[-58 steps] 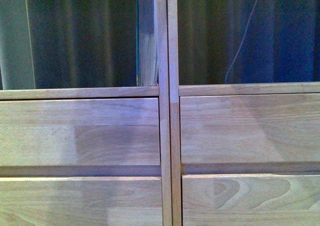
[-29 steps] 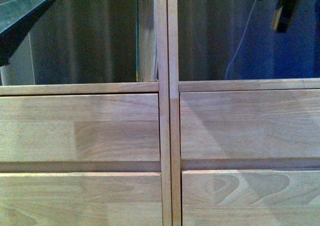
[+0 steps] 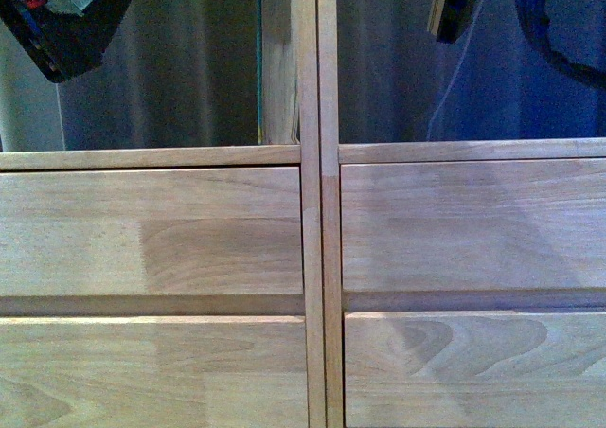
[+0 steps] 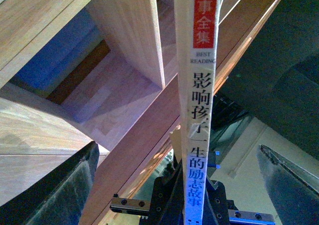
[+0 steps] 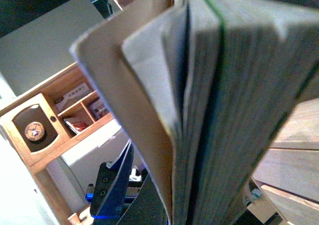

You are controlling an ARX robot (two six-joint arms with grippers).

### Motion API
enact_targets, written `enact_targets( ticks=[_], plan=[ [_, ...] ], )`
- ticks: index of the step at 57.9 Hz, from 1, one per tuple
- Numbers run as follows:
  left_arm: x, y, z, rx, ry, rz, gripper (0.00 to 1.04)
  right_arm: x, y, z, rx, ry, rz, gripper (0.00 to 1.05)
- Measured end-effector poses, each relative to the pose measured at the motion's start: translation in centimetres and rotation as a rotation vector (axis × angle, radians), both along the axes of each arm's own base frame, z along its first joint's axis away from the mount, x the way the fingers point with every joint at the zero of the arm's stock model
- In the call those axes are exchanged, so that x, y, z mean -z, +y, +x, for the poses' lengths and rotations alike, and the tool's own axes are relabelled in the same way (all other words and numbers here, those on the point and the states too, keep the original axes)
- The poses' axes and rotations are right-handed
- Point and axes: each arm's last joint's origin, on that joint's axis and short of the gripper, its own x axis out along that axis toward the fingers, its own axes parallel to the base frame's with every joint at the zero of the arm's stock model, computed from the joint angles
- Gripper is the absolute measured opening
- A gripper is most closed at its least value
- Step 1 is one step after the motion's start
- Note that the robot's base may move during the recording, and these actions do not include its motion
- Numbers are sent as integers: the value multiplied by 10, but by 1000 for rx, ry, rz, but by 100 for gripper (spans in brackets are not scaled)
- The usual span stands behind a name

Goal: Organize books on shelf

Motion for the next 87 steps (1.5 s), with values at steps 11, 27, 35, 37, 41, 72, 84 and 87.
enact_targets(
  ticks=[11,27,35,37,41,72,84,87],
  plan=[
    [0,0,0,-1,0,-1,59,11,-1,1,-10,33,-5,7],
    [0,0,0,-1,1,-1,12,17,-3,2,-40,60,14,7],
    [0,0,0,4,4,0,7,20,-3,1,-52,70,23,7],
    [0,0,0,6,4,1,7,21,-3,1,-57,75,24,7],
    [0,0,0,11,3,7,7,23,-3,1,-63,83,23,7],
    [1,-1,-1,45,2,43,7,36,-70,4,191,137,-90,86],
    [-10,53,-9,-341,-74,101,7,27,-130,-7,592,109,-265,98],
    [-14,65,-7,-515,-114,131,7,25,-141,-13,692,83,-320,98]
  ],
)
